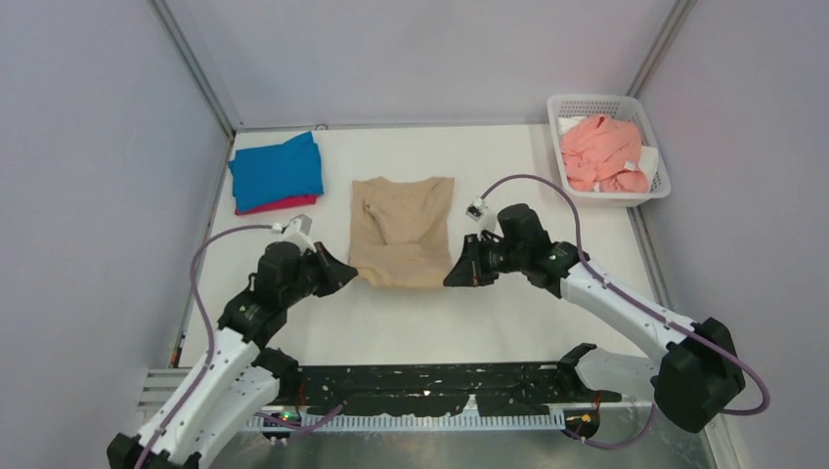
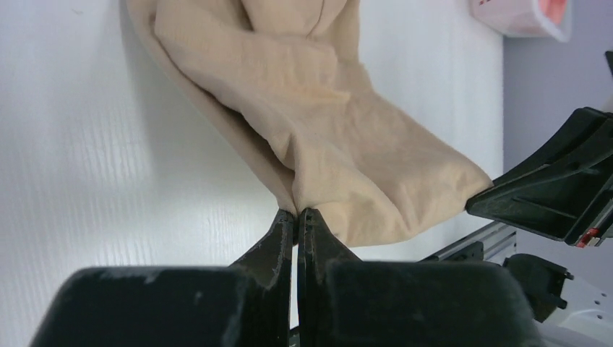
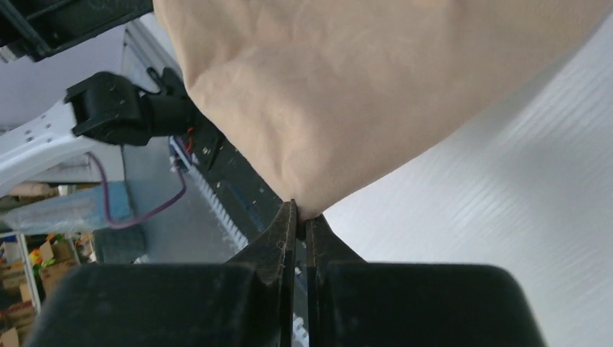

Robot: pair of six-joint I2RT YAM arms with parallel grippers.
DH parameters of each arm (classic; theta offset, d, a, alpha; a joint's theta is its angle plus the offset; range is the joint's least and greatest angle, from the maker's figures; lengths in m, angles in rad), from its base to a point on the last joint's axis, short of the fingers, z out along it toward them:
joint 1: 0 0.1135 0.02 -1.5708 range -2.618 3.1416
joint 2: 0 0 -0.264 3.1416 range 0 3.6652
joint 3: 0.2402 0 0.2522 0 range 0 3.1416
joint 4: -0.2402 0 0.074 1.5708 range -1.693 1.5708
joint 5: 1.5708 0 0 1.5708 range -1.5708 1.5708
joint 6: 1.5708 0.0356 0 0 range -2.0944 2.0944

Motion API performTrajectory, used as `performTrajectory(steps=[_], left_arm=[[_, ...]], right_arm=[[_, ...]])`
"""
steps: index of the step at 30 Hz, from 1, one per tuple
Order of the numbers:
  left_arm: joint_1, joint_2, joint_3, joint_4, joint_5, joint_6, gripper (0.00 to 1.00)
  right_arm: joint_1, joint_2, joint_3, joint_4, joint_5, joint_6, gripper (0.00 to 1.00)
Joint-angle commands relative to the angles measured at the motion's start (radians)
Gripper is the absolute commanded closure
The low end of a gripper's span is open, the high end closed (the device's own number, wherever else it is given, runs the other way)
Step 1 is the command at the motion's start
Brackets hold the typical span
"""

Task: Fold and stack the t-shirts
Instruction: Fold the long partially folded tshirt into a neat square

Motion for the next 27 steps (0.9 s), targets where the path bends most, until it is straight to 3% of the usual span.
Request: performTrajectory(steps=[1, 5, 10, 18, 27], left_arm=[[-0.007, -0.217, -0.016, -0.169, -0.073, -0.038, 1.0], [-0.006, -0.342, 0.001, -0.257, -0.127, -0.059, 1.0], [-0.006, -0.365, 0.031, -0.247, -0.138, -0.057, 1.0], [-0.006, -0.236, 0.128, -0.198, -0.266, -0.019, 1.0], [0.001, -0.025, 0.231, -0.093, -0.315, 0.03, 1.0]], right_arm=[[0.013, -0.128, 0.064, -0.115, -0.141, -0.011, 0.95], [0.013, -0.228, 0.067, -0.096, -0.197, 0.032, 0.95], [0.013, -0.234, 0.07, -0.073, -0.206, 0.032, 0.95], [-0.043, -0.133, 0.132, 0.002, -0.209, 0.035, 0.95], [-0.144, -0.051, 0.137, 0.075, -0.205, 0.045, 0.94]])
